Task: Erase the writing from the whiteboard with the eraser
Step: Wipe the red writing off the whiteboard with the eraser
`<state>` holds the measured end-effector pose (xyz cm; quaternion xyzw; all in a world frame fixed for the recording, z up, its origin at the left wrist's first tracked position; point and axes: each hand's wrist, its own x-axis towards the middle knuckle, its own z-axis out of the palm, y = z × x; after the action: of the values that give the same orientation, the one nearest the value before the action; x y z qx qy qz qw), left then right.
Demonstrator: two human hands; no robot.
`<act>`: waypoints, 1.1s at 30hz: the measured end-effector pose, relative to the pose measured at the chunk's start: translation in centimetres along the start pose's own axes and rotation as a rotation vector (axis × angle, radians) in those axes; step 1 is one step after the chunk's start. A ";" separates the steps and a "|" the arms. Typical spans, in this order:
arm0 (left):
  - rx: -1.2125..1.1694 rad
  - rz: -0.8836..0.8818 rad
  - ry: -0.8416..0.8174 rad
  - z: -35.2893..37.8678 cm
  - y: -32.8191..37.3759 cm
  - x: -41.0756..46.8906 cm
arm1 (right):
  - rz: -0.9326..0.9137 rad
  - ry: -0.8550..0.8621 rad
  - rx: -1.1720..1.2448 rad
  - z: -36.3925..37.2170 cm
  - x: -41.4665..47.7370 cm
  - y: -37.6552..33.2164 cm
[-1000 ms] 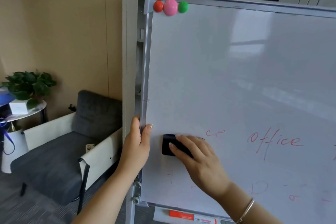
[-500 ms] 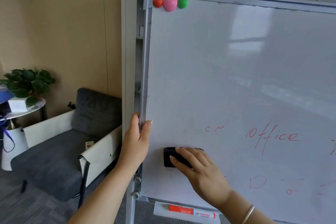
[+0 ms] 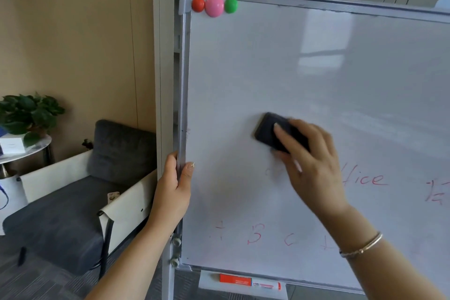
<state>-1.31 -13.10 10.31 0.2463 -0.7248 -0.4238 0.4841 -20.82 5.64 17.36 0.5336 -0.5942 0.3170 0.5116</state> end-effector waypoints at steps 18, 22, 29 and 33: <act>-0.032 -0.003 0.021 0.2 0.2 0.0 | -0.028 -0.127 0.064 1.7 -7.6 -1.5; -0.033 -0.007 0.014 0.2 0.2 0.0 | -0.068 -0.199 0.071 1.8 -9.8 -1.8; -0.017 -0.006 0.011 0.2 0.2 -0.1 | -0.122 -0.241 0.051 1.0 -9.1 -0.9; -0.021 -0.003 0.013 0.3 0.4 -0.3 | -0.039 -0.108 0.031 -0.3 -6.3 0.7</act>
<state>-1.42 -12.58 10.49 0.2452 -0.7165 -0.4307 0.4909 -21.94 8.05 11.58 0.5694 -0.6054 0.2867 0.4765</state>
